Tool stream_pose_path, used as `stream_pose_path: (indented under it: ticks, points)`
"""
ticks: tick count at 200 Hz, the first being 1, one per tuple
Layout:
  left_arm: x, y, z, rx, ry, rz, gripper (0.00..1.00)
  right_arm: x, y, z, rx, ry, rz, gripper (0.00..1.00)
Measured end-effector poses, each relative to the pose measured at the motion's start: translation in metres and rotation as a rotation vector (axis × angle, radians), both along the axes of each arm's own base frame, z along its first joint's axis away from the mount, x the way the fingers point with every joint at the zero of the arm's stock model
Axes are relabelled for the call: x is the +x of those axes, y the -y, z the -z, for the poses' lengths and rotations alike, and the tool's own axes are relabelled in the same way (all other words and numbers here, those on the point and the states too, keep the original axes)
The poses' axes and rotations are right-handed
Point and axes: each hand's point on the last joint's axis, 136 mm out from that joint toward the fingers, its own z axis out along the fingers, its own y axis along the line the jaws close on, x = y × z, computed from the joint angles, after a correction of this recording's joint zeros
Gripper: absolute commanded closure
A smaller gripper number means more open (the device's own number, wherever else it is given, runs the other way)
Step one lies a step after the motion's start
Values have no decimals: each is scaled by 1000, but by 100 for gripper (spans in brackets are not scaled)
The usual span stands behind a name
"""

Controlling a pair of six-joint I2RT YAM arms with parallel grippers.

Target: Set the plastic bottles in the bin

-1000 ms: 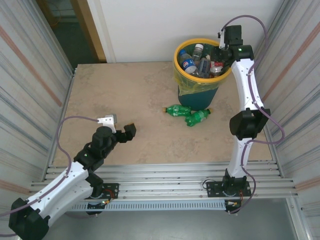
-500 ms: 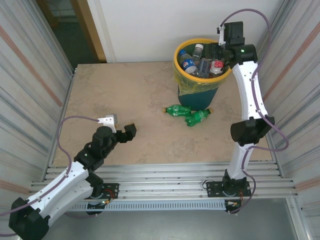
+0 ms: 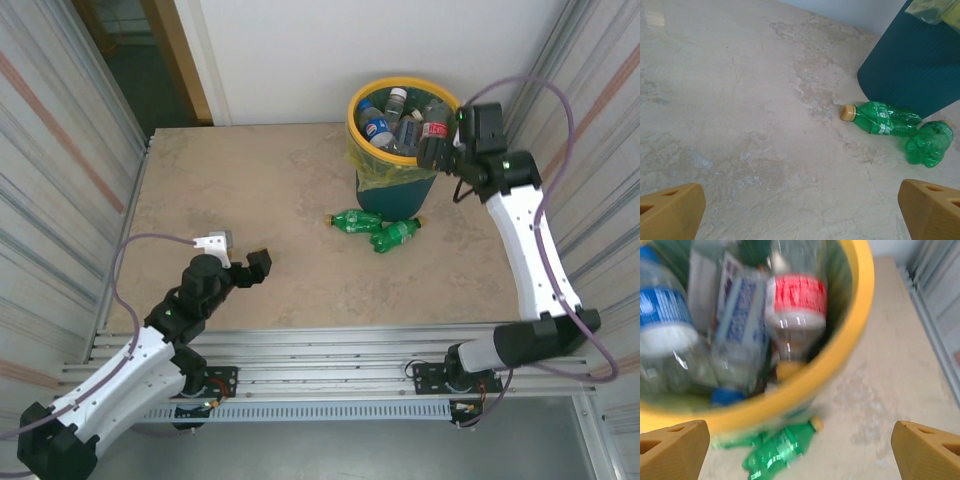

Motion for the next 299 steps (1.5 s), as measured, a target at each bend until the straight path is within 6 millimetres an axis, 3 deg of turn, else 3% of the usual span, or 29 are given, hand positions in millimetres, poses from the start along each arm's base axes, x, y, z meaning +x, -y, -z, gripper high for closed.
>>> stream_pose_path:
  ticks: [64, 128, 172, 299]
  points:
    - [-2, -2, -1, -1, 4, -3, 1, -80, 12, 64, 164, -46, 140, 3]
    - [-6, -7, -4, 12, 19, -7, 1, -121, 9, 138, 267, -152, 232, 0]
    - [-10, -10, 0, 20, 14, -10, 1, -128, -10, 174, 324, -204, 230, 2]
    - [-11, -19, 7, 67, 14, -35, 1, -107, -64, 220, 348, -247, 197, 2]
